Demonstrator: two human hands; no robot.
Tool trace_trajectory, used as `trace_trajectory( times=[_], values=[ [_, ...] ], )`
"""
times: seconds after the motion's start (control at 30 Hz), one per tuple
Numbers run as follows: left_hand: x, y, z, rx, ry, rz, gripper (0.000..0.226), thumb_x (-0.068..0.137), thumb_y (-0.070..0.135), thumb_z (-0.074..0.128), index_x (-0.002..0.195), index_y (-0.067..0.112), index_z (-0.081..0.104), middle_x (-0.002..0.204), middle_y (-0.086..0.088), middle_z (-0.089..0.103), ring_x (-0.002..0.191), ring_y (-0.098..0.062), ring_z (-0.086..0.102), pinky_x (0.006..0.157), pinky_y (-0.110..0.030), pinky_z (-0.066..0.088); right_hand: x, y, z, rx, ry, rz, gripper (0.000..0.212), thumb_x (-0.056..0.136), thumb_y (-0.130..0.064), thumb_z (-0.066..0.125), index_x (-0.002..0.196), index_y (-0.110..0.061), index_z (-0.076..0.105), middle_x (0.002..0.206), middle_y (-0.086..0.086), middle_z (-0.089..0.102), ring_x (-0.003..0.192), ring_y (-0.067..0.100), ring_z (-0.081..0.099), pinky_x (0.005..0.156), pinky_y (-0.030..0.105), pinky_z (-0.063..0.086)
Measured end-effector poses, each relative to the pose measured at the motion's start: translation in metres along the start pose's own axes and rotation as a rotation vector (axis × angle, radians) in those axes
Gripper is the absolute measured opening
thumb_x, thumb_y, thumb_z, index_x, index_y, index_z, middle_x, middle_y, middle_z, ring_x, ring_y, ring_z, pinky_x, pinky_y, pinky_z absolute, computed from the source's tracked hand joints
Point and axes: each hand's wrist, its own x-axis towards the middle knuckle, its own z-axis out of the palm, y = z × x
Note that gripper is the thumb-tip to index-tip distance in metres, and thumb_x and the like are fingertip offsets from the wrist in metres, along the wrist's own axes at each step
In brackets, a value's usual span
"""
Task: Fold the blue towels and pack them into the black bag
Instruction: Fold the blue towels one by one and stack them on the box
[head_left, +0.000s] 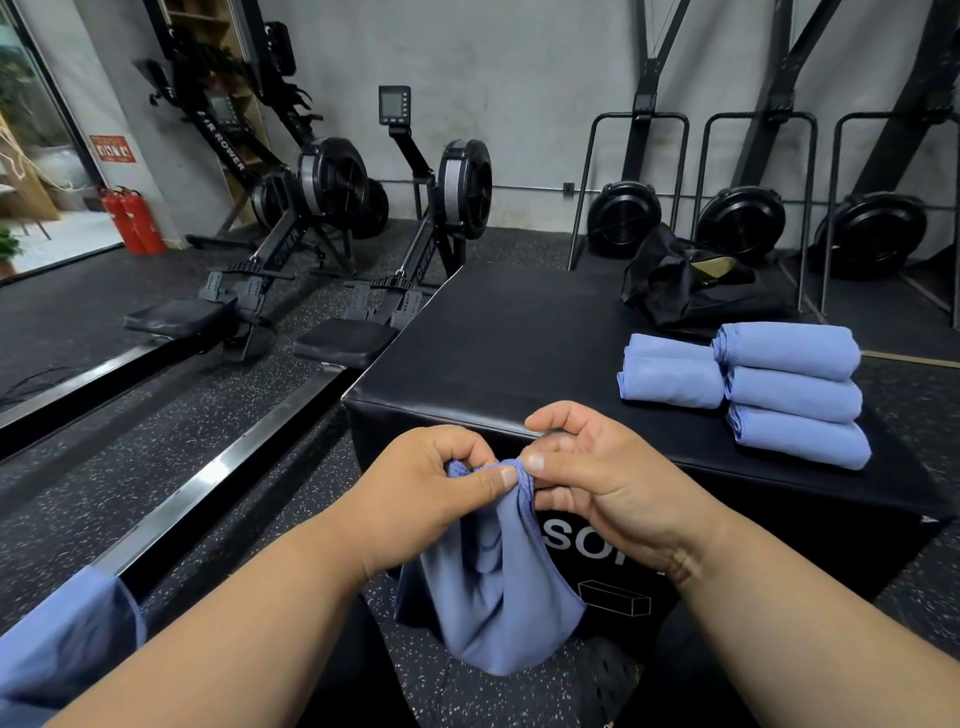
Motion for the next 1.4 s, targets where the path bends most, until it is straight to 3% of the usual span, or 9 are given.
trace_trajectory(
  times=[0.23,0.4,0.5,0.67,0.8,0.97,1.1,1.2,1.4],
  values=[
    [0.000,0.000,0.003,0.014,0.012,-0.026,0.050,0.078,0.055,0.078,0.073,0.008,0.063,0.079,-0.025,0.065,0.071,-0.018,0.057,0.075,-0.055,0.054,-0.003,0.001,0.005,0.018,0.049,-0.029,0.032,0.093,0.005,0.069,0.120,-0.006,0.056,0.086,0.012,0.073,0.080,0.023,0.072,0.073,0.032,0.060],
    [-0.001,-0.003,0.001,-0.005,0.015,-0.019,0.047,0.078,0.053,0.080,0.069,0.011,0.060,0.067,0.004,0.059,0.068,-0.009,0.052,0.067,-0.031,0.046,-0.007,-0.001,0.008,0.012,0.040,-0.032,0.033,0.092,0.001,0.071,0.120,-0.005,0.054,0.091,0.015,0.075,0.087,0.028,0.072,0.084,0.042,0.059],
    [-0.001,-0.003,0.000,-0.002,0.020,-0.005,0.042,0.082,0.043,0.080,0.069,0.010,0.059,0.065,0.007,0.056,0.066,-0.008,0.051,0.066,-0.024,0.044,-0.008,-0.003,0.008,-0.001,0.050,-0.033,0.041,0.085,-0.005,0.077,0.120,-0.006,0.056,0.093,0.017,0.074,0.089,0.031,0.071,0.088,0.046,0.057],
    [-0.001,-0.003,-0.001,0.027,0.014,0.007,0.043,0.082,0.044,0.078,0.067,0.011,0.055,0.064,0.009,0.050,0.065,-0.008,0.045,0.063,-0.024,0.040,-0.009,-0.006,0.006,-0.071,0.054,-0.025,0.035,0.087,-0.003,0.077,0.117,-0.007,0.059,0.090,0.013,0.072,0.083,0.025,0.070,0.078,0.035,0.060],
    [-0.002,-0.003,-0.001,0.029,0.005,0.009,0.049,0.081,0.051,0.077,0.066,0.011,0.052,0.065,0.005,0.047,0.065,-0.010,0.042,0.062,-0.026,0.037,-0.009,-0.005,0.006,-0.071,0.056,-0.025,0.037,0.084,-0.006,0.079,0.116,-0.008,0.060,0.090,0.012,0.072,0.084,0.024,0.069,0.079,0.036,0.058],
    [-0.003,-0.002,0.000,0.000,0.008,-0.004,0.044,0.086,0.037,0.083,0.062,0.020,0.051,0.059,0.010,0.046,0.059,-0.006,0.042,0.057,-0.019,0.037,-0.010,-0.004,0.004,-0.066,0.032,-0.035,0.043,0.077,-0.012,0.082,0.115,-0.008,0.062,0.090,0.015,0.069,0.084,0.025,0.067,0.078,0.035,0.057],
    [-0.004,-0.001,0.000,-0.020,0.017,-0.007,0.046,0.086,0.038,0.083,0.063,0.016,0.050,0.057,0.010,0.046,0.056,-0.005,0.042,0.056,-0.017,0.036,-0.012,-0.003,0.002,-0.046,-0.015,-0.049,0.049,0.078,-0.004,0.087,0.120,-0.008,0.063,0.097,0.015,0.071,0.089,0.026,0.066,0.086,0.038,0.055],
    [-0.004,-0.002,0.000,-0.036,0.012,-0.010,0.055,0.081,0.051,0.087,0.064,0.015,0.050,0.061,0.006,0.046,0.060,-0.009,0.042,0.059,-0.022,0.036,-0.012,-0.001,0.000,-0.108,-0.040,-0.074,0.049,0.077,0.000,0.082,0.122,-0.011,0.065,0.099,0.013,0.072,0.085,0.021,0.067,0.089,0.035,0.055],
    [-0.003,-0.013,-0.011,-0.064,0.050,-0.011,0.037,0.074,0.050,0.084,0.081,0.018,0.067,0.074,0.006,0.063,0.071,-0.010,0.057,0.072,-0.031,0.049,-0.006,0.003,-0.011,-0.154,0.035,-0.096,0.035,0.088,0.012,0.068,0.114,-0.011,0.065,0.091,0.011,0.070,0.080,0.019,0.064,0.084,0.035,0.050]
  ],
)
